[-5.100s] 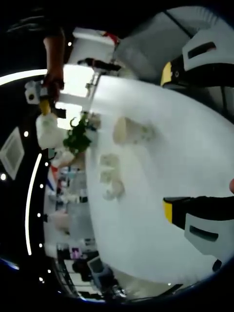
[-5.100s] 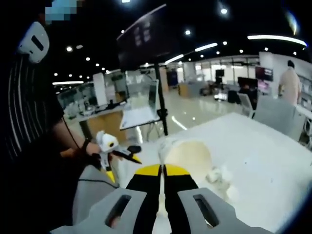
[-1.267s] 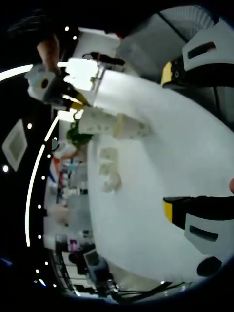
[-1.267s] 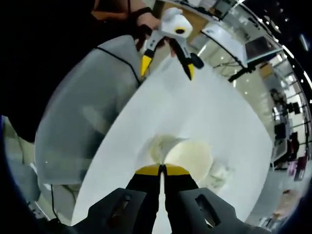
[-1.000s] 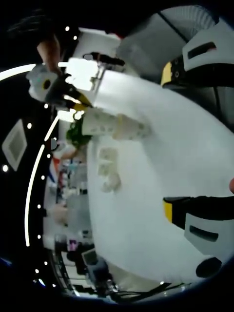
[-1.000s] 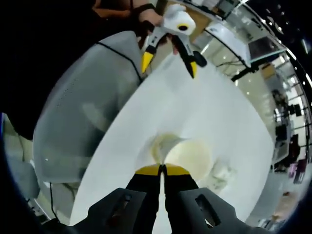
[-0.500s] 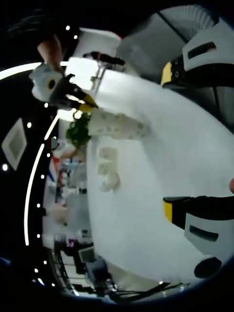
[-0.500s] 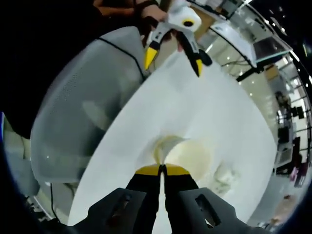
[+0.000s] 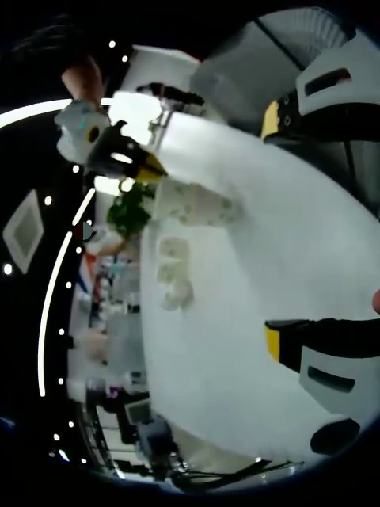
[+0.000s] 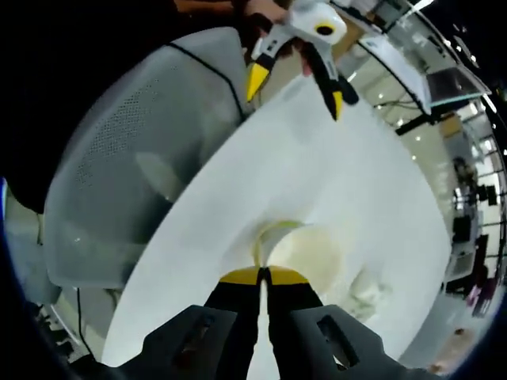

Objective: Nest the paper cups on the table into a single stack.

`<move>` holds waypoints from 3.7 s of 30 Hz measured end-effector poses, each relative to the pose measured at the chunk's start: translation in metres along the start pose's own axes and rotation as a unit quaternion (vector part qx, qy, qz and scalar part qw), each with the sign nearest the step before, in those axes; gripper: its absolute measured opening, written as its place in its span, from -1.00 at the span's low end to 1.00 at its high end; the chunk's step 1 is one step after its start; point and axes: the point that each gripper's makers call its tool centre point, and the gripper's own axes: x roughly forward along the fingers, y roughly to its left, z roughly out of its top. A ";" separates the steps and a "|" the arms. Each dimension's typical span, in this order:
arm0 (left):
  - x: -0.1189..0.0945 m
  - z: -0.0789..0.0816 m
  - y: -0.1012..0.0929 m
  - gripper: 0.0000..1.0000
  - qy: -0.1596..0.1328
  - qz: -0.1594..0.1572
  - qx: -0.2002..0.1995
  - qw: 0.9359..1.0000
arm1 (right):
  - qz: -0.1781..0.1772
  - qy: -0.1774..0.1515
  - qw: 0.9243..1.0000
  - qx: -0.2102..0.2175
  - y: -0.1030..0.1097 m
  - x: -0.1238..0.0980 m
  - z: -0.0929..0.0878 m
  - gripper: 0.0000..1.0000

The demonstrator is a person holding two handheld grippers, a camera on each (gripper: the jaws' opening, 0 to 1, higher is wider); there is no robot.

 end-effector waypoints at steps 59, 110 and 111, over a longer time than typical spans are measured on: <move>0.001 0.005 0.010 0.79 -0.003 0.000 0.007 1.000 | -0.040 -0.068 0.984 0.159 0.008 -0.011 -0.011 -0.92; 0.008 0.030 0.010 0.80 0.002 -0.027 0.013 1.000 | -0.275 -0.155 0.789 0.527 0.034 -0.032 -0.102 0.87; 0.008 0.030 0.010 0.80 0.003 -0.027 0.014 1.000 | -0.275 -0.154 0.787 0.530 0.036 -0.031 -0.102 0.89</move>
